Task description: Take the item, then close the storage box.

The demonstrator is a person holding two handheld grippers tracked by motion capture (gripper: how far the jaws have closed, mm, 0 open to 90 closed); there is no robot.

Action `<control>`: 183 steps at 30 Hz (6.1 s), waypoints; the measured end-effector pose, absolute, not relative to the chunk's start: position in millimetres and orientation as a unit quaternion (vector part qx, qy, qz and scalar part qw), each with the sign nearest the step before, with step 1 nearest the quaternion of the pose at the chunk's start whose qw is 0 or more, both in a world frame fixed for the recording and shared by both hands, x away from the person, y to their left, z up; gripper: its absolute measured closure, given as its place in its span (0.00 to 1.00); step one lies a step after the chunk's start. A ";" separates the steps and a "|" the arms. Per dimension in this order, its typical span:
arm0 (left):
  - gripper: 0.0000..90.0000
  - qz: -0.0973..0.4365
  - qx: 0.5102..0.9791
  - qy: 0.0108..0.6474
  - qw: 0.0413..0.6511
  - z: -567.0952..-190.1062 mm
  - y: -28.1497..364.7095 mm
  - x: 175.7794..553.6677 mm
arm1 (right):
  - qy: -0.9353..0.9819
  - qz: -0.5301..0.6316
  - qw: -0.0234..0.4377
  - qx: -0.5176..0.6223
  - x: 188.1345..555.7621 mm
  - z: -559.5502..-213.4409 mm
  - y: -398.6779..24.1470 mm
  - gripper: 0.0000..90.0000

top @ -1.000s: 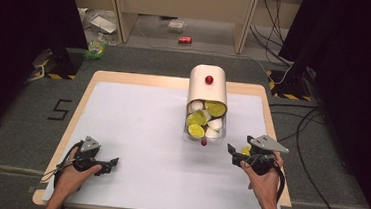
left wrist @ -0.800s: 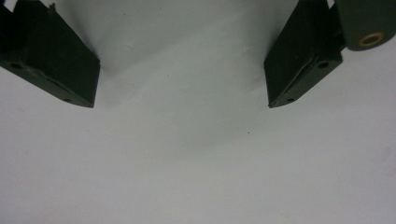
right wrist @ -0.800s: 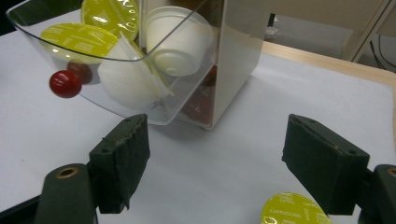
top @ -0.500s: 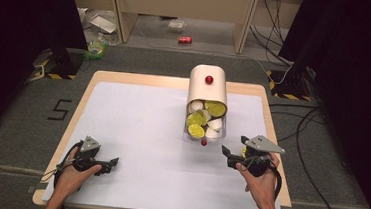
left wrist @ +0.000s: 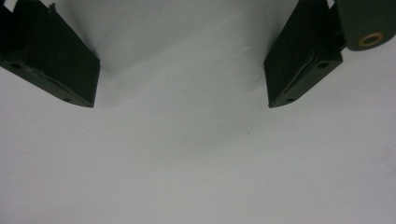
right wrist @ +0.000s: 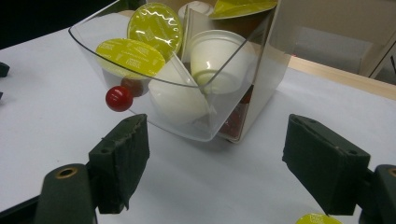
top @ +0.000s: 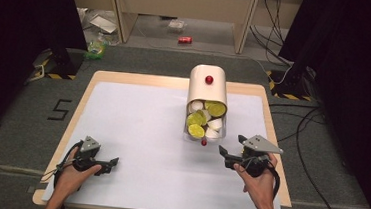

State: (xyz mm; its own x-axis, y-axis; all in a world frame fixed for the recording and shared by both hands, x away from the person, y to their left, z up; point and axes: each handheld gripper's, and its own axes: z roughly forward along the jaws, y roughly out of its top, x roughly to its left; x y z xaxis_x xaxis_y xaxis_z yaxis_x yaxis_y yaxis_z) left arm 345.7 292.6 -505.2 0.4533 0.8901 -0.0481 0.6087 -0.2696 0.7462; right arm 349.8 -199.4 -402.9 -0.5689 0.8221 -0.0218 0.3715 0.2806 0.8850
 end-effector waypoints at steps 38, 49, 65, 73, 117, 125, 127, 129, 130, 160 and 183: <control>0.11 0.196 0.773 0.485 0.360 -505.3 292.3 345.7 | 0.767 0.437 0.257 0.392 369.0 -409.6 -179.3 0.22; 0.11 0.196 0.773 0.485 0.360 -505.3 292.4 345.7 | 0.754 0.446 0.269 0.400 372.0 -409.4 -181.2 0.24; 0.11 0.196 0.773 0.485 0.360 -505.2 292.4 345.7 | 0.750 0.447 0.269 0.406 376.0 -409.6 -178.7 0.20; 0.11 0.196 0.772 0.485 0.361 -505.4 292.2 345.8 | 0.747 0.446 0.271 0.411 380.4 -409.8 -177.7 0.20; 0.11 0.196 0.773 0.485 0.360 -505.4 292.0 345.8 | 0.731 0.449 0.278 0.432 405.1 -412.0 -174.1 0.18; 0.11 0.196 0.773 0.485 0.360 -505.4 291.9 345.8 | 0.728 0.451 0.276 0.436 409.0 -412.6 -173.9 0.18; 0.11 0.196 0.773 0.485 0.360 -505.4 291.9 345.8 | 0.727 0.452 0.278 0.435 410.3 -413.3 -173.9 0.18; 0.11 0.197 0.773 0.484 0.360 -505.4 292.0 345.8 | 0.727 0.452 0.279 0.436 411.5 -413.6 -173.9 0.18; 0.11 0.196 0.773 0.485 0.360 -505.4 291.9 345.8 | 0.726 0.452 0.278 0.437 411.7 -413.6 -173.7 0.18; 0.11 0.196 0.772 0.485 0.360 -505.4 291.9 345.8 | 0.720 0.449 0.287 0.444 422.4 -415.9 -172.0 0.18; 0.11 0.196 0.772 0.485 0.360 -505.4 291.9 345.8 | 0.712 0.448 0.293 0.454 428.3 -416.6 -171.7 0.18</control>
State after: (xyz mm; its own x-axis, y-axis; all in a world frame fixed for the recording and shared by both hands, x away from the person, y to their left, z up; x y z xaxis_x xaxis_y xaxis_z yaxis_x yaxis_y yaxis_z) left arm 345.8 291.9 -505.4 0.4528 0.8904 -0.0460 0.6074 -0.2703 0.7470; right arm 428.3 -171.7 -416.6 -0.4166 0.9090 -0.0105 0.3837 0.1863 0.9045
